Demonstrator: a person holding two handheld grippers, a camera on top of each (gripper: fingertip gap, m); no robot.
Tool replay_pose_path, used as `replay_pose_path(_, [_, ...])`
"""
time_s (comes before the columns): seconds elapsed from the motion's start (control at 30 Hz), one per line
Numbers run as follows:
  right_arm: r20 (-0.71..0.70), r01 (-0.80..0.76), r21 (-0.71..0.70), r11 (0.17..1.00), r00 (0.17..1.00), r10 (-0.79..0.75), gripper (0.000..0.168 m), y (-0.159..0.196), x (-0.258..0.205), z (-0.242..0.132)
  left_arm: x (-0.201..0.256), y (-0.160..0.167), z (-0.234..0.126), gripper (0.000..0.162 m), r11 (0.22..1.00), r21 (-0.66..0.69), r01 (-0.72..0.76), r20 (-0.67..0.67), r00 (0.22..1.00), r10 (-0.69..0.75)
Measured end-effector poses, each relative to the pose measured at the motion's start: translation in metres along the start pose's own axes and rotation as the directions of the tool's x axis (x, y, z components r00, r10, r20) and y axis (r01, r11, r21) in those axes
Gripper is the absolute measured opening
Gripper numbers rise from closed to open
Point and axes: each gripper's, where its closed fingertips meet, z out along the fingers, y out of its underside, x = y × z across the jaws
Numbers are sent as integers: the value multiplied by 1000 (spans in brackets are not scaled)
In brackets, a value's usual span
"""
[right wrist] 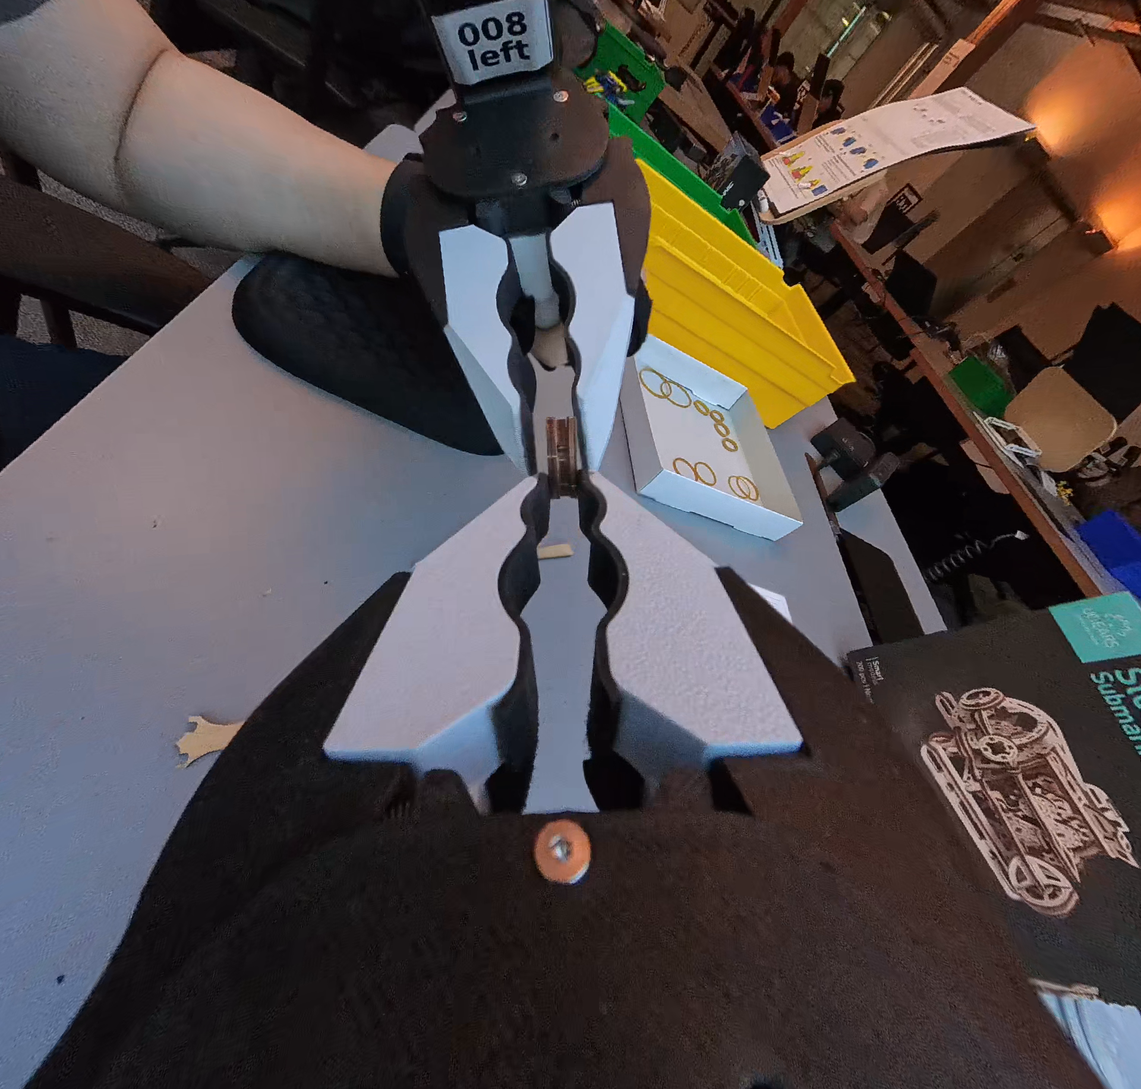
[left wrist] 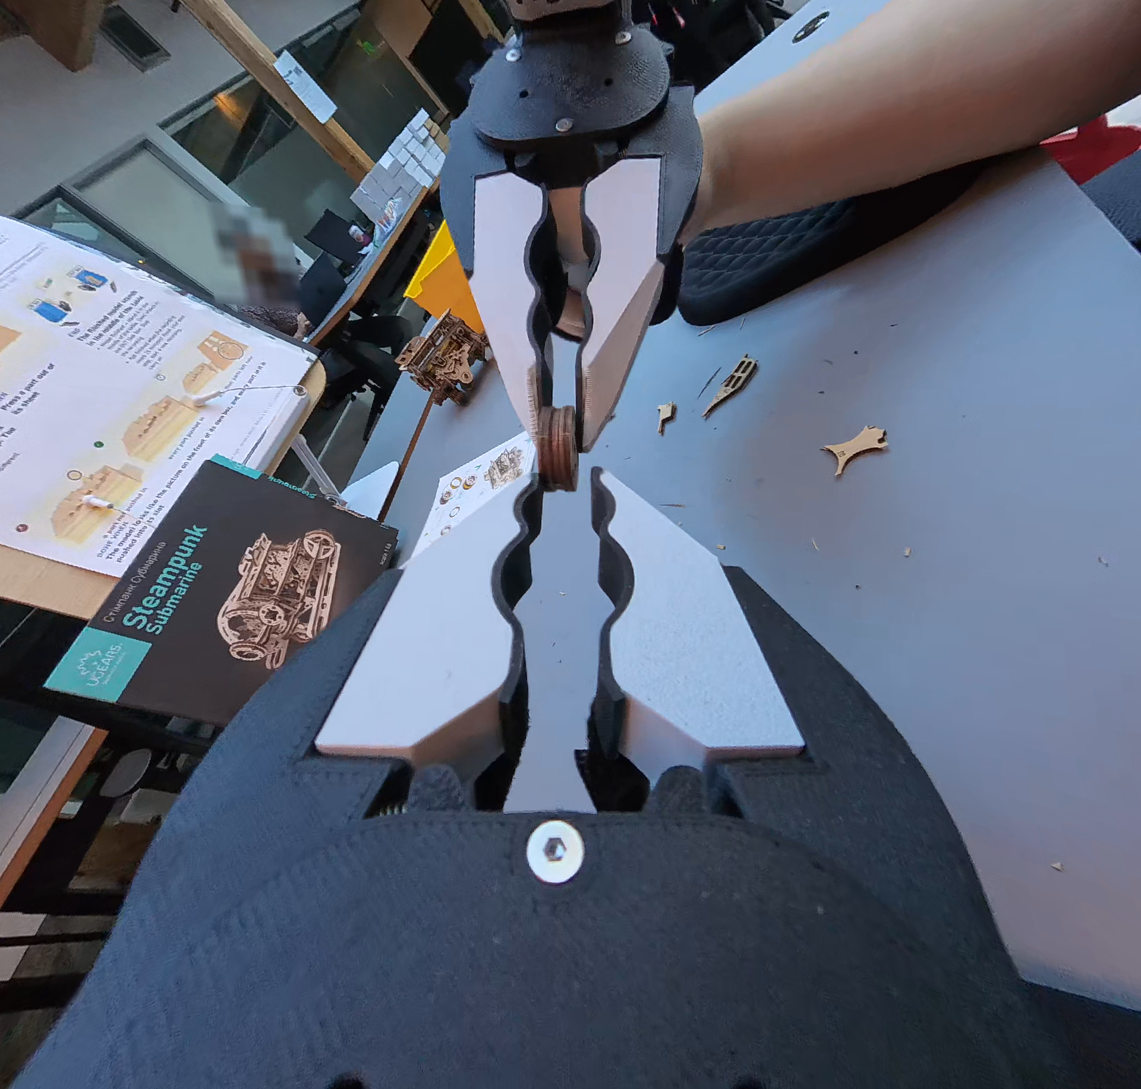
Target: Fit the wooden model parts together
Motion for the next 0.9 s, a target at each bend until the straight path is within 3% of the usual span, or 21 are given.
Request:
replay_pose_path(0.1, [-2,9,54,999,1000,-9,8,-6,1,-4,0,-4,-1,17,1000,20,10,1,1000,-10])
replay_pose_path(0.3, [25,-3,131,991,1000,0,8,-11,-1,-7,-3,-13,-2,8,998,46,-45,46,998,43])
replay_pose_path(0.47, [-14,44,83,996,999,-43,17,-11,0,-4,-6,-7,-1,7,996,-31,-78,69,994,80])
replay_pose_path(0.63, [-46,169,-33,985,984,-171,8,-5,-4,4,1,-2,1,7,995,-81,-53,11,998,54])
replay_pose_path(0.77, [-14,132,-54,990,991,-133,7,4,-7,4,4,5,6,7,994,-109,-24,-20,1000,22])
replay_pose_path(0.9, [11,22,9,1000,1000,-22,7,0,-4,1,2,-1,6,8,998,-34,54,-21,998,-54])
